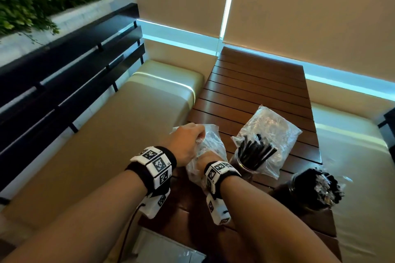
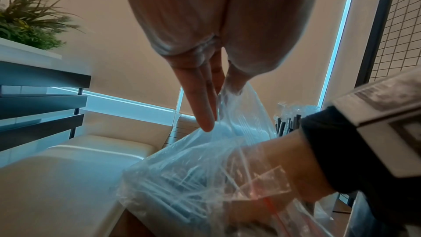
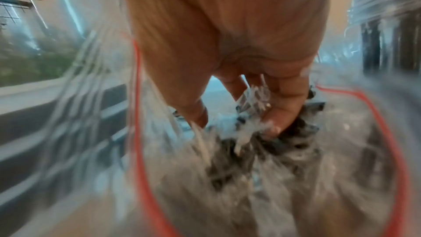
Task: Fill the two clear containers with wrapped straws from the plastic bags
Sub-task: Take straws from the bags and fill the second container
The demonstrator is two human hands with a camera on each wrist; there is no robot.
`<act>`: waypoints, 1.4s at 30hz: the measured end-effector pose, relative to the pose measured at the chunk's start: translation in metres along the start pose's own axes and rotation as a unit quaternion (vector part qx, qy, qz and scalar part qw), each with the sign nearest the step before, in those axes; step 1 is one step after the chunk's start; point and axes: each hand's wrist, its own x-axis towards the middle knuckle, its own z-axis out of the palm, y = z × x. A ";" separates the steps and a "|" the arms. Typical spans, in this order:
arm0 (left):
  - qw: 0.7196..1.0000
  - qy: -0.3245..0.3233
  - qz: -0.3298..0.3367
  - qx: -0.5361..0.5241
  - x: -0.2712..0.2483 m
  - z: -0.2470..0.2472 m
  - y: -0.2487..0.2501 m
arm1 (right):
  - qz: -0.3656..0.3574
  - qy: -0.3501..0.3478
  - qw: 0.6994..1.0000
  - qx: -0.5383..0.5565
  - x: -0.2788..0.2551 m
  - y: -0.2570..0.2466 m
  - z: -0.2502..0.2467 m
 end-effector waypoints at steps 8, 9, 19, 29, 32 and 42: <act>1.000 0.010 0.025 -0.005 -0.001 0.009 -0.005 | 0.012 -0.017 1.000 -0.024 0.013 0.002 0.014; 1.000 0.005 0.025 -0.010 -0.001 0.010 -0.005 | -0.012 -0.010 0.999 -0.032 0.015 0.004 0.016; 0.999 0.015 -0.045 0.005 0.009 0.005 -0.011 | -0.076 0.024 0.997 -0.004 -0.009 0.005 -0.019; 0.995 -0.030 -0.088 -0.025 0.028 0.019 0.006 | -0.065 0.078 0.995 -0.014 -0.019 0.023 -0.047; 0.996 -0.031 -0.074 -0.040 0.029 0.019 0.016 | -0.032 0.077 0.996 0.013 -0.016 0.031 -0.048; 0.991 -0.032 -0.077 -0.105 0.012 0.008 0.007 | 0.004 0.023 0.995 0.094 -0.011 0.027 -0.031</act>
